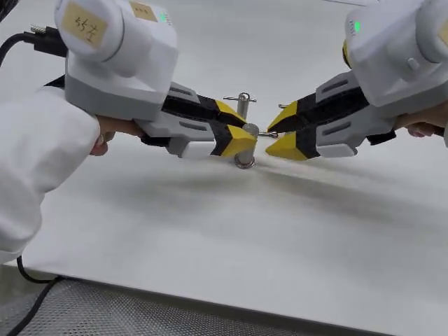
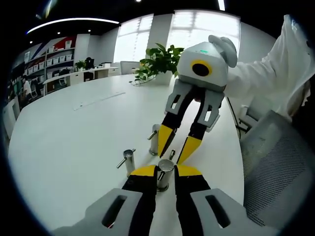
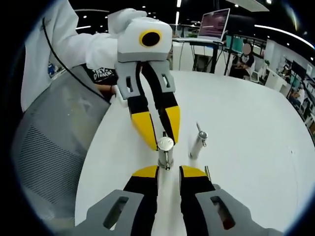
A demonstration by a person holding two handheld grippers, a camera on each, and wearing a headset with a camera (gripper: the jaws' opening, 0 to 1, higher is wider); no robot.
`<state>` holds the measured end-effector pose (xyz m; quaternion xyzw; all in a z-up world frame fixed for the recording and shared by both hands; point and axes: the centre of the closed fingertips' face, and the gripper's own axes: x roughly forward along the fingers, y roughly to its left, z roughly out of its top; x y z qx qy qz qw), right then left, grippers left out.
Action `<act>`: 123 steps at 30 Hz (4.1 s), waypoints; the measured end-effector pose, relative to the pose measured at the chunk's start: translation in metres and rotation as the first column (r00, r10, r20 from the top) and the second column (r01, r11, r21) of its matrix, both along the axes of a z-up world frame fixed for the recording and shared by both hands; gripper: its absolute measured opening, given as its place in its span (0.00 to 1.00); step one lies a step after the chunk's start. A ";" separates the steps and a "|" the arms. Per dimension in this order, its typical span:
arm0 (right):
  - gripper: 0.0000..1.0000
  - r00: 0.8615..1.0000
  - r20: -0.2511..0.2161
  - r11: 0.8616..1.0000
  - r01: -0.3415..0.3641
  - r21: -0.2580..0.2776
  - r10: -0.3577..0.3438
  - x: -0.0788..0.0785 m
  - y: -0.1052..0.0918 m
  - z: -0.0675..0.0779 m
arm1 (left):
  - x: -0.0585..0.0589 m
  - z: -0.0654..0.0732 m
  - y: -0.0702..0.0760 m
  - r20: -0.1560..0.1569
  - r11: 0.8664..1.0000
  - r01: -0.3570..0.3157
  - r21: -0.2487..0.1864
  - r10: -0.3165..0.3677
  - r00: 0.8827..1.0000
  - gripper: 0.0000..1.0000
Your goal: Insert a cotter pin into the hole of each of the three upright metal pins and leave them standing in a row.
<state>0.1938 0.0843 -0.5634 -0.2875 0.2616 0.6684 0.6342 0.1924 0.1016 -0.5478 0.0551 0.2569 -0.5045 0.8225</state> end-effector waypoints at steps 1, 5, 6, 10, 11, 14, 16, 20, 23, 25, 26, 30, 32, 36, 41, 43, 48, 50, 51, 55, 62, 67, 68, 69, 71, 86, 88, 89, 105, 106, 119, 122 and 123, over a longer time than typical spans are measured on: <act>0.10 1.000 0.001 1.000 0.000 -0.004 0.000 0.000 -0.002 0.000 | 0.000 0.000 0.000 0.000 1.000 0.000 0.001 0.000 1.000 0.10; 0.08 1.000 0.004 1.000 -0.004 -0.018 0.004 -0.004 -0.008 0.002 | -0.001 0.000 -0.001 0.001 1.000 0.000 0.004 0.000 1.000 0.10; 0.07 1.000 0.002 1.000 0.001 -0.012 -0.001 -0.005 -0.008 0.003 | -0.002 0.000 -0.001 0.002 1.000 0.000 0.004 0.000 1.000 0.10; 0.02 1.000 -0.016 1.000 0.019 0.005 -0.019 -0.006 -0.006 0.006 | -0.003 0.000 -0.003 0.001 1.000 -0.001 0.004 0.001 1.000 0.10; 0.01 1.000 -0.018 1.000 0.018 0.006 -0.017 -0.007 -0.006 0.007 | -0.002 0.000 -0.003 0.000 1.000 -0.001 0.004 0.001 1.000 0.10; 0.01 1.000 -0.013 1.000 0.024 0.009 -0.024 -0.007 -0.004 0.008 | -0.003 0.000 -0.003 -0.002 1.000 -0.001 0.005 0.001 1.000 0.10; 0.00 0.999 -0.017 1.000 0.028 0.014 -0.028 -0.007 -0.003 0.009 | -0.002 0.000 -0.003 -0.005 1.000 -0.002 0.005 0.002 1.000 0.10; 0.00 1.000 -0.016 1.000 0.017 0.018 -0.017 -0.012 0.001 0.013 | -0.003 0.001 -0.004 -0.006 1.000 0.001 0.008 -0.001 1.000 0.10; 0.00 1.000 -0.003 1.000 0.006 0.004 -0.006 -0.012 0.002 0.014 | -0.002 0.001 -0.004 -0.005 1.000 0.004 0.010 -0.004 1.000 0.10; 0.00 1.000 -0.007 1.000 0.004 0.010 -0.004 -0.011 0.003 0.014 | -0.001 0.001 -0.003 -0.006 1.000 0.005 0.011 -0.005 1.000 0.10; 0.00 1.000 -0.009 1.000 0.005 0.015 -0.005 -0.010 0.005 0.015 | -0.001 0.001 -0.003 -0.005 1.000 0.006 0.012 -0.006 1.000 0.10; 0.00 1.000 -0.006 1.000 -0.004 0.013 0.004 -0.010 0.007 0.016 | 0.000 0.001 -0.002 -0.006 1.000 0.007 0.017 -0.007 1.000 0.10; 0.00 1.000 -0.005 1.000 -0.006 0.010 0.006 -0.009 0.007 0.015 | 0.000 0.001 -0.002 -0.005 1.000 0.007 0.017 -0.007 1.000 0.10; 0.00 1.000 -0.002 1.000 -0.009 0.009 0.009 -0.009 0.007 0.014 | 0.001 0.000 -0.001 -0.006 1.000 0.004 0.016 -0.004 1.000 0.11; 0.01 1.000 -0.010 1.000 -0.007 0.016 0.007 -0.013 0.004 0.015 | -0.002 0.001 -0.003 0.018 0.999 0.010 0.033 -0.010 1.000 0.12; 0.07 1.000 -0.016 1.000 0.000 0.025 0.000 -0.014 0.006 0.014 | -0.004 0.001 -0.002 0.026 0.999 0.001 0.041 -0.002 1.000 0.18; 0.13 1.000 -0.021 0.999 0.018 0.038 -0.017 -0.015 0.011 0.013 | -0.004 0.002 0.008 0.033 0.999 -0.023 0.023 0.022 0.999 0.45; 0.14 0.999 -0.022 0.999 0.027 0.042 -0.026 -0.014 0.014 0.011 | -0.009 0.002 0.011 0.033 1.000 -0.027 0.013 0.027 0.999 0.51; 0.15 0.999 -0.025 0.999 0.032 0.043 -0.031 -0.015 0.015 0.011 | -0.012 0.003 0.014 0.037 1.000 -0.029 0.006 0.029 0.999 0.53; 0.16 0.999 -0.030 0.998 0.040 0.051 -0.039 -0.014 0.019 0.008 | -0.019 0.008 0.015 0.049 0.998 -0.055 -0.019 0.056 0.997 0.58; 0.15 0.998 -0.037 0.998 0.045 0.048 -0.043 -0.014 0.027 0.001 | -0.016 -0.001 0.035 0.062 0.993 -0.121 0.011 0.120 0.991 0.94; 0.12 0.998 -0.037 0.998 0.044 0.051 -0.042 -0.015 0.029 0.000 | -0.012 -0.001 0.042 0.069 0.986 -0.168 0.005 0.167 0.984 0.99; 0.11 0.998 -0.039 0.998 0.047 0.052 -0.045 -0.015 0.030 0.000 | -0.013 0.000 0.041 0.061 0.985 -0.171 -0.006 0.171 0.983 0.99; 0.11 0.998 -0.040 0.998 0.046 0.052 -0.044 -0.016 0.030 -0.001 | -0.013 0.000 0.040 0.060 0.985 -0.171 -0.008 0.171 0.983 0.99; 0.09 0.998 -0.038 0.998 0.046 0.045 -0.044 -0.017 0.030 -0.001 | -0.017 0.002 0.035 0.054 0.986 -0.168 -0.010 0.168 0.984 0.99; 0.07 0.999 0.013 0.999 0.049 0.015 -0.049 -0.021 0.028 -0.001 | -0.026 0.009 0.029 0.026 0.983 -0.182 -0.024 0.182 0.983 0.98; 0.07 0.998 0.014 0.998 0.053 0.019 -0.053 -0.024 0.025 0.002 | -0.027 0.007 0.031 0.020 0.982 -0.186 -0.012 0.187 0.982 0.96; 0.07 0.998 0.009 0.997 0.064 0.033 -0.065 -0.026 0.023 0.006 | -0.025 0.006 0.034 0.029 0.980 -0.199 0.001 0.199 0.980 0.96; 0.07 0.977 -0.015 0.976 0.211 0.056 -0.211 -0.012 -0.050 0.024 | -0.021 0.007 0.027 0.017 0.987 -0.161 0.002 0.161 0.987 0.97; 0.07 0.974 -0.018 0.973 0.225 0.059 -0.224 -0.008 -0.057 0.025 | -0.021 0.007 0.026 0.017 0.987 -0.158 0.001 0.158 0.987 0.97; 0.07 0.955 -0.007 0.952 0.297 0.077 -0.298 0.037 -0.097 0.022 | -0.019 0.007 0.021 -0.006 0.988 -0.156 0.002 0.156 0.988 0.97; 0.07 0.953 -0.010 0.950 0.301 0.079 -0.302 0.041 -0.100 0.019 | -0.020 0.006 0.021 -0.009 0.988 -0.154 0.010 0.154 0.988 0.97; 0.07 0.952 -0.019 0.948 0.307 0.080 -0.307 0.041 -0.100 0.017 | -0.021 0.006 0.021 -0.011 0.988 -0.154 0.012 0.154 0.988 0.97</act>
